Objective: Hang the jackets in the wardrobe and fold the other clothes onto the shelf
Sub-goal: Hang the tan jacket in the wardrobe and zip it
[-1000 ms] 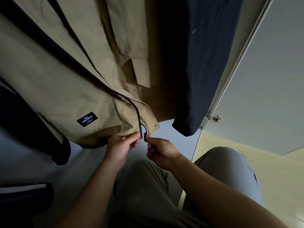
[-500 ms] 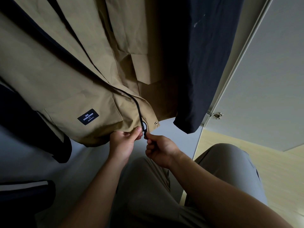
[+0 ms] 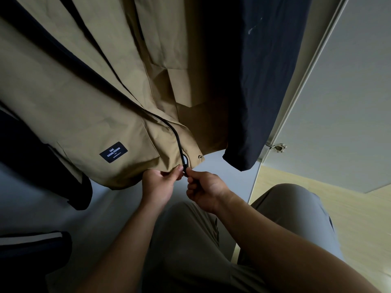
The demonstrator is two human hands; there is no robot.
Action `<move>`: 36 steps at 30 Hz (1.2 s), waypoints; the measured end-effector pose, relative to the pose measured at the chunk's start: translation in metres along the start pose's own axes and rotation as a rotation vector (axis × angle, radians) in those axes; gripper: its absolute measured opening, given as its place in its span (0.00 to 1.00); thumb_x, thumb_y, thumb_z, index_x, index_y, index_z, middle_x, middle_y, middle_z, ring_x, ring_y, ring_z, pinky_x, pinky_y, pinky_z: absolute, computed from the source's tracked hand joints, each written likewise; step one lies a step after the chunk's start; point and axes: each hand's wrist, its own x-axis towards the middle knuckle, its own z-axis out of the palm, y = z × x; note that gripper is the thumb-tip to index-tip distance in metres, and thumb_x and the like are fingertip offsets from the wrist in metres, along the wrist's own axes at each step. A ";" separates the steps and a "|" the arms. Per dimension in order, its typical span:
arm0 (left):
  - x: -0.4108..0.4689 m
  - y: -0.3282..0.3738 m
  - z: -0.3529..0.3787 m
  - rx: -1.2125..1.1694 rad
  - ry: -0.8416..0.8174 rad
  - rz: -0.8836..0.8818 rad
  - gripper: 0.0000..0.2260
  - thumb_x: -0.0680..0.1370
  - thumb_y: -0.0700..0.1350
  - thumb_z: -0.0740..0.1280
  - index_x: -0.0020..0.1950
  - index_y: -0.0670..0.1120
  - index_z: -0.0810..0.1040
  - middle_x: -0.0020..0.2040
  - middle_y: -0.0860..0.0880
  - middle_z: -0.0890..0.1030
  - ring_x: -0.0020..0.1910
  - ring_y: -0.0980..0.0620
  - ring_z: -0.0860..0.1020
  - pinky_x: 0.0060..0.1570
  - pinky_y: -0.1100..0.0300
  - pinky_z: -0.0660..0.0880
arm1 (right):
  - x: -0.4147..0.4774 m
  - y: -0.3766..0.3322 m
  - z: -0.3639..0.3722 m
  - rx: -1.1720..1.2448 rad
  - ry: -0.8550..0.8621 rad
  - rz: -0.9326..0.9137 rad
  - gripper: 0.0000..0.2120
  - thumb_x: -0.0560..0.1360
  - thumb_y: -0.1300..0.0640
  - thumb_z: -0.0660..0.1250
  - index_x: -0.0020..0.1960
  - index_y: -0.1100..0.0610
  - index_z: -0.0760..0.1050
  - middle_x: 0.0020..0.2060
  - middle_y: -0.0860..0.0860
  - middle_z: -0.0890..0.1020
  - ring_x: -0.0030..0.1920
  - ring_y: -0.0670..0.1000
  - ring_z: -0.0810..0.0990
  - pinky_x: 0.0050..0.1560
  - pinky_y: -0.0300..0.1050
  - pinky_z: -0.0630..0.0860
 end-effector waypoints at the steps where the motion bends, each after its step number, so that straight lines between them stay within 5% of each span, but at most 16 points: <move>1: 0.001 0.000 -0.001 0.046 -0.004 0.009 0.09 0.75 0.49 0.76 0.35 0.52 0.84 0.34 0.58 0.85 0.36 0.62 0.84 0.40 0.64 0.75 | 0.000 0.001 0.000 -0.010 0.006 -0.004 0.07 0.77 0.59 0.72 0.51 0.63 0.82 0.29 0.51 0.76 0.27 0.46 0.70 0.30 0.40 0.69; 13: 0.008 -0.008 -0.009 0.447 -0.069 0.132 0.14 0.77 0.52 0.74 0.35 0.46 0.85 0.27 0.60 0.79 0.29 0.63 0.79 0.30 0.69 0.70 | 0.004 0.007 0.008 -0.019 0.083 -0.018 0.05 0.77 0.62 0.72 0.49 0.64 0.82 0.28 0.51 0.77 0.26 0.46 0.69 0.29 0.40 0.68; 17: 0.004 -0.012 -0.006 0.303 -0.080 0.119 0.09 0.76 0.47 0.75 0.36 0.50 0.83 0.27 0.60 0.81 0.30 0.64 0.81 0.31 0.71 0.72 | 0.007 0.004 0.010 -0.057 0.113 -0.036 0.03 0.76 0.64 0.72 0.45 0.64 0.80 0.27 0.52 0.77 0.25 0.46 0.69 0.29 0.40 0.67; 22: -0.001 -0.020 -0.005 0.305 -0.120 0.097 0.09 0.77 0.48 0.75 0.44 0.43 0.84 0.34 0.53 0.83 0.33 0.62 0.81 0.35 0.66 0.74 | 0.009 0.003 0.000 -0.223 0.129 -0.045 0.05 0.76 0.62 0.73 0.46 0.64 0.81 0.27 0.53 0.79 0.26 0.47 0.72 0.31 0.42 0.69; 25: -0.001 -0.024 -0.007 0.299 -0.165 0.075 0.08 0.78 0.47 0.73 0.51 0.43 0.83 0.42 0.51 0.84 0.41 0.61 0.81 0.36 0.72 0.72 | 0.010 0.007 -0.005 -0.505 0.169 -0.130 0.08 0.77 0.56 0.73 0.44 0.61 0.83 0.30 0.51 0.82 0.28 0.47 0.75 0.31 0.40 0.72; 29: 0.002 -0.024 -0.012 0.218 -0.201 0.050 0.10 0.77 0.41 0.73 0.59 0.43 0.81 0.51 0.50 0.83 0.53 0.55 0.80 0.51 0.64 0.74 | 0.012 0.010 -0.003 -1.122 0.198 -0.401 0.12 0.81 0.48 0.66 0.43 0.52 0.80 0.31 0.46 0.83 0.28 0.41 0.79 0.29 0.32 0.71; 32: 0.009 -0.024 -0.015 0.247 -0.189 0.128 0.11 0.76 0.40 0.74 0.58 0.42 0.82 0.52 0.51 0.83 0.51 0.59 0.79 0.47 0.74 0.71 | 0.008 0.007 0.003 -1.453 0.138 -0.455 0.14 0.85 0.51 0.57 0.55 0.56 0.79 0.45 0.55 0.82 0.45 0.54 0.81 0.45 0.45 0.76; 34: 0.015 -0.025 -0.017 0.278 -0.179 0.143 0.08 0.77 0.41 0.74 0.56 0.45 0.83 0.50 0.52 0.83 0.49 0.61 0.79 0.46 0.72 0.72 | 0.004 0.005 0.010 -1.332 0.058 -0.320 0.13 0.84 0.53 0.56 0.50 0.56 0.77 0.43 0.57 0.79 0.41 0.55 0.78 0.44 0.50 0.76; 36: 0.018 -0.028 -0.018 0.211 -0.208 0.170 0.08 0.77 0.39 0.74 0.53 0.49 0.83 0.49 0.54 0.84 0.49 0.65 0.80 0.50 0.67 0.75 | 0.002 -0.001 0.016 -1.008 0.043 -0.192 0.12 0.81 0.52 0.60 0.43 0.55 0.77 0.34 0.52 0.78 0.31 0.49 0.73 0.32 0.45 0.70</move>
